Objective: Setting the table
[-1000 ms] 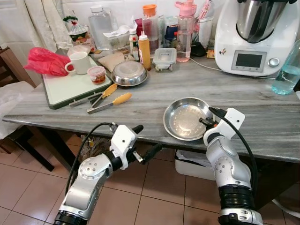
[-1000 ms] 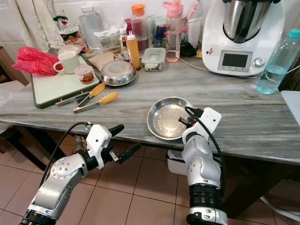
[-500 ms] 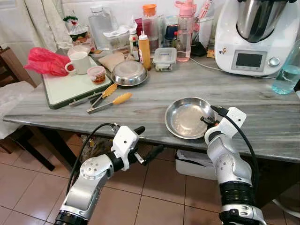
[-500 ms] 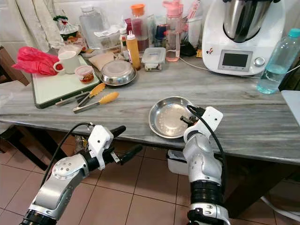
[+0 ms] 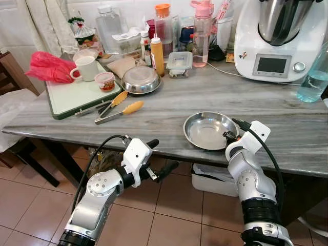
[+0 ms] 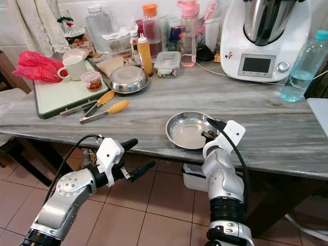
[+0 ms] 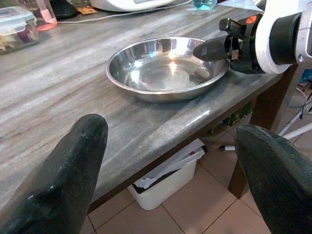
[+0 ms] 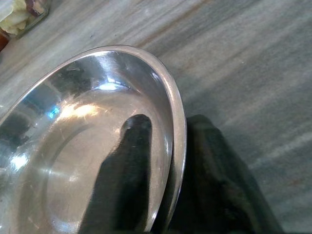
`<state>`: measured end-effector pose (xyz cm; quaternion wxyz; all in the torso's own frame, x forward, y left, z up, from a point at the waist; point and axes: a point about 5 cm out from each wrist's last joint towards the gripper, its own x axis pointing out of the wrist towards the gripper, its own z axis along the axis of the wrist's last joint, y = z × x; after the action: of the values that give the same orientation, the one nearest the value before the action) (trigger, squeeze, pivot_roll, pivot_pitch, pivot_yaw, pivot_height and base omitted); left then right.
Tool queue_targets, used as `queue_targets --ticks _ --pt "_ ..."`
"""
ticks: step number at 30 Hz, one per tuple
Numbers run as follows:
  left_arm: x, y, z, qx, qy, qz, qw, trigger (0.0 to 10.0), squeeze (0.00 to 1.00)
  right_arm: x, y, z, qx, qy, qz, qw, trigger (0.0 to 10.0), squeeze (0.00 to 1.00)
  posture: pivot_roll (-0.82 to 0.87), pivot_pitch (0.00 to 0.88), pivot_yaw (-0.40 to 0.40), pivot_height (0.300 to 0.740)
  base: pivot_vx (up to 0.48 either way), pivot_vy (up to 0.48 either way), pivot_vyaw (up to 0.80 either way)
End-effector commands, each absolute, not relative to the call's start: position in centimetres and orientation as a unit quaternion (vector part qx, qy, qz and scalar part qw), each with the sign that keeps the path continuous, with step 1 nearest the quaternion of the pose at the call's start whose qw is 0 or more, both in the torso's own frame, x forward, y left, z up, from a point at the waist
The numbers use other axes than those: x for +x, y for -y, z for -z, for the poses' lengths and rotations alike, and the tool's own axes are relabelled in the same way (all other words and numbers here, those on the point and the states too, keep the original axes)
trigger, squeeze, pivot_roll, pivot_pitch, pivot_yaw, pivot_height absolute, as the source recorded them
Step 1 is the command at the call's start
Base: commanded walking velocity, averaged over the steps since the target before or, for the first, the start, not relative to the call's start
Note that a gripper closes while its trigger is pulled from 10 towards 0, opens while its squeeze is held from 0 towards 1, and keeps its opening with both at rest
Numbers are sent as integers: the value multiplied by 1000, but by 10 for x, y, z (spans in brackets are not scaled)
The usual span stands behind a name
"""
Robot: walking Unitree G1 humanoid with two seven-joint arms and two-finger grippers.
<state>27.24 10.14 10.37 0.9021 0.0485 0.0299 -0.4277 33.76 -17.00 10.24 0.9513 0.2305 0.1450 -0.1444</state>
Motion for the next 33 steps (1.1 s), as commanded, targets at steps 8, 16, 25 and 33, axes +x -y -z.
queue_targets --ticks 8,16,25,33 --pt "274 -102 -102 58 -37 430 900 10000 0 342 155 -104 231 -143 109 956 10000 1000 -63 0 99 740 0 0 0" --pt "275 -102 -103 58 -37 428 901 10000 0 345 152 -103 239 -149 108 953 10000 1000 -59 0 99 740 0 0 0" --pt "275 -102 -102 59 -37 427 902 10000 0 351 143 -104 247 -151 91 953 10000 1000 -54 0 99 740 0 0 0" --pt "276 -101 -102 58 -36 426 902 10000 0 348 141 -105 244 -141 67 957 10000 1000 -60 0 97 740 0 0 0"
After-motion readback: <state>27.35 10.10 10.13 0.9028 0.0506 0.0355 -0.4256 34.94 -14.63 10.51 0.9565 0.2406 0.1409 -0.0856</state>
